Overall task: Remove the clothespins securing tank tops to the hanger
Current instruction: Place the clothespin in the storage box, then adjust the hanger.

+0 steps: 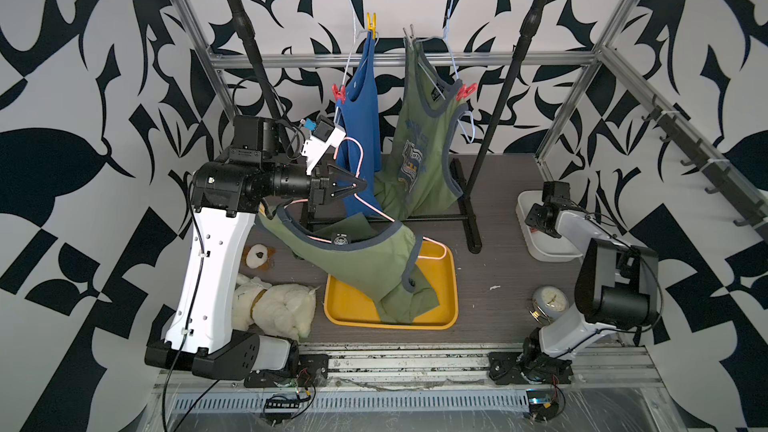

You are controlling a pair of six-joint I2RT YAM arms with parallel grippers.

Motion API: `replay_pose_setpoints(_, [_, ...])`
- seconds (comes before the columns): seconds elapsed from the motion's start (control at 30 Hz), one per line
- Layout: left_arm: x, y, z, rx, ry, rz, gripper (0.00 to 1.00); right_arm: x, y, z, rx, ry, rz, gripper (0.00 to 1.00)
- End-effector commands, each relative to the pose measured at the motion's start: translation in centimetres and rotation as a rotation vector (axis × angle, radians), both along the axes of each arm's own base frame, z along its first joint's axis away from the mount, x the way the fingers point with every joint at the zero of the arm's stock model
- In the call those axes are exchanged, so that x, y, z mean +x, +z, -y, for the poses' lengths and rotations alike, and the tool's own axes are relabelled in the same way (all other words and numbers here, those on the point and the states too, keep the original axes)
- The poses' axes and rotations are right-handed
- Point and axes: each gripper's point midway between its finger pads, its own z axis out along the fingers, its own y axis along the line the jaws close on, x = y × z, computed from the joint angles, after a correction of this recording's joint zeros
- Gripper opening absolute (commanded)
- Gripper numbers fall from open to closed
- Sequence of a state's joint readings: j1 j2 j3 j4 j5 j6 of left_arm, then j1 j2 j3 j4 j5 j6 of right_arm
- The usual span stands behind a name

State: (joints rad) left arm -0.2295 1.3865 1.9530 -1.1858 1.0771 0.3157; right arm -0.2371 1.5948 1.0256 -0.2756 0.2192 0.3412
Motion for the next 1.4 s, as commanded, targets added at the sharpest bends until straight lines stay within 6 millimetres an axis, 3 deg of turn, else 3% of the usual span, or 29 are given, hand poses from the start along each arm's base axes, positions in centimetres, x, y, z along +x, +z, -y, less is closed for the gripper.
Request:
replay_pose_setpoints(0.0, [0.1, -0.3, 0.5, -0.011, -0.03, -0.005, 0.0, -0.7, 4.6, -1.5, 0.062, 0.022, 0.134, 0.45])
replay_pose_setpoints(0.13, [0.2, -0.4, 1.1, -0.01, -0.048, -0.018, 0.0, -2.8, 8.5, -5.8, 0.208, 0.144, 0.28, 0.43])
replay_pose_setpoints(0.23, [0.4, -0.8, 1.5, -0.001, -0.052, -0.024, 0.0, -4.4, 12.5, -10.3, 0.337, 0.329, 0.399, 0.4])
replay_pose_setpoints(0.33, [0.7, -1.0, 1.6, 0.002, -0.054, -0.03, 0.0, -6.1, 17.4, -16.1, 0.444, 0.575, 0.496, 0.38])
replay_pose_setpoints(0.5, [1.0, -1.2, 2.3, 0.001, -0.064, -0.051, 0.0, -10.4, 26.3, -27.8, 0.496, 1.041, 0.567, 0.4])
replay_pose_setpoints(0.63, [1.1, -1.2, 2.9, 0.016, -0.061, -0.048, 0.0, -13.7, 31.0, -33.7, 0.578, 1.285, 0.621, 0.42])
replay_pose_setpoints(0.77, [1.3, -1.2, 3.1, 0.028, -0.052, -0.041, 0.0, -15.9, 33.3, -36.8, 0.624, 1.435, 0.643, 0.44])
replay_pose_setpoints(1.03, [1.2, -1.2, 3.8, 0.03, -0.075, -0.061, 0.0, -18.0, 35.6, -42.0, 0.674, 1.612, 0.716, 0.45])
replay_pose_setpoints(1.37, [1.1, 0.0, 4.2, -0.008, -0.101, -0.069, 0.0, -18.0, 36.7, -47.9, 0.65, 1.743, 0.729, 0.46])
